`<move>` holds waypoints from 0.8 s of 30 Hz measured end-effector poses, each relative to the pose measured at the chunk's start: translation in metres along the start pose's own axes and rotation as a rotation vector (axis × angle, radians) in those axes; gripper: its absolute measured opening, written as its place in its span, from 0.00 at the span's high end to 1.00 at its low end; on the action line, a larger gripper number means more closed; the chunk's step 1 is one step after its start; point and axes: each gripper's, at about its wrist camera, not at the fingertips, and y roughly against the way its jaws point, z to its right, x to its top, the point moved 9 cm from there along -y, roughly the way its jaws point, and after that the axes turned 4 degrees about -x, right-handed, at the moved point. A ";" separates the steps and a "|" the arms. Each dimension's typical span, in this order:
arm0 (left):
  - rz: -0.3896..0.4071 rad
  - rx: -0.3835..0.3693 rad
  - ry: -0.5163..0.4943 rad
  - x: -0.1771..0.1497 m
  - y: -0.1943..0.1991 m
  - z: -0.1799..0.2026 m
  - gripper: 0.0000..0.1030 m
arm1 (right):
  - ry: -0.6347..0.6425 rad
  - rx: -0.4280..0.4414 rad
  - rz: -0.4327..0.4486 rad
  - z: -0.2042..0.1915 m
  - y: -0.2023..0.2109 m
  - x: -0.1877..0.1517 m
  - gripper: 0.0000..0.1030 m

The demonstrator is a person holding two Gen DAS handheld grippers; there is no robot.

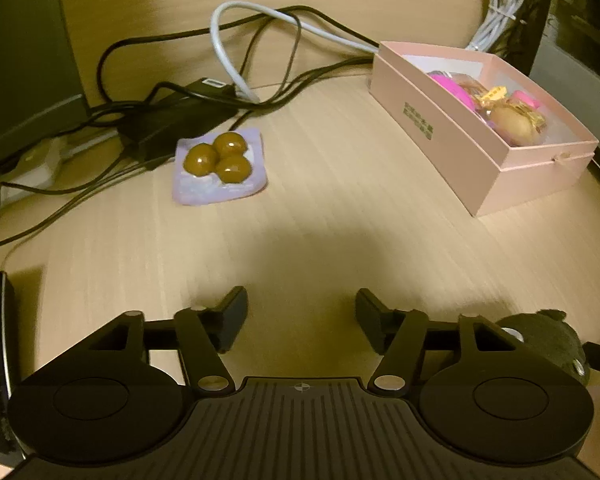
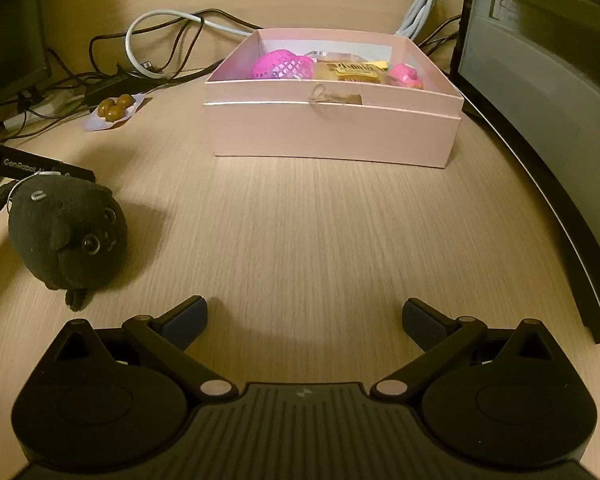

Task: Organize objects
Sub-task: 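Move the left tool toward the purple dish of brown candies, then grasp the purple candy dish with the left tool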

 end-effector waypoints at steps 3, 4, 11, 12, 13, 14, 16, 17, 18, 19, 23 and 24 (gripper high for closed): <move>-0.010 -0.007 -0.008 0.000 -0.002 0.004 0.25 | 0.003 0.005 0.002 0.000 0.001 -0.001 0.00; -0.012 -0.008 -0.008 0.000 -0.003 0.006 0.23 | 0.004 0.005 0.004 -0.001 0.001 -0.001 0.00; 0.014 -0.021 0.040 0.002 -0.002 0.005 0.20 | 0.006 0.013 0.010 0.000 0.002 -0.002 0.00; 0.030 -0.030 0.056 0.004 -0.001 0.004 0.22 | 0.009 0.014 0.008 0.000 0.002 -0.002 0.00; 0.060 -0.033 0.070 0.007 0.002 0.001 0.23 | 0.011 0.016 0.008 0.000 0.002 -0.002 0.00; 0.091 -0.025 0.079 0.013 0.004 -0.002 0.23 | 0.013 0.017 0.010 0.000 0.003 -0.002 0.00; 0.130 0.005 0.087 0.027 0.004 -0.010 0.23 | 0.017 0.019 0.018 0.000 0.003 -0.003 0.00; 0.140 0.020 0.090 0.036 0.002 -0.015 0.23 | 0.017 0.019 0.020 -0.001 0.003 -0.003 0.00; 0.142 0.034 0.094 0.042 -0.002 -0.019 0.23 | 0.017 0.019 0.019 -0.001 0.003 -0.003 0.00; 0.137 0.057 0.101 0.050 -0.008 -0.025 0.23 | 0.018 0.019 0.018 -0.001 0.003 -0.003 0.00; 0.104 0.127 0.175 0.069 -0.032 -0.053 0.23 | 0.024 0.023 0.011 -0.002 0.003 -0.003 0.00; 0.093 0.132 0.188 0.072 -0.038 -0.058 0.23 | 0.026 0.024 0.009 -0.002 0.003 -0.003 0.00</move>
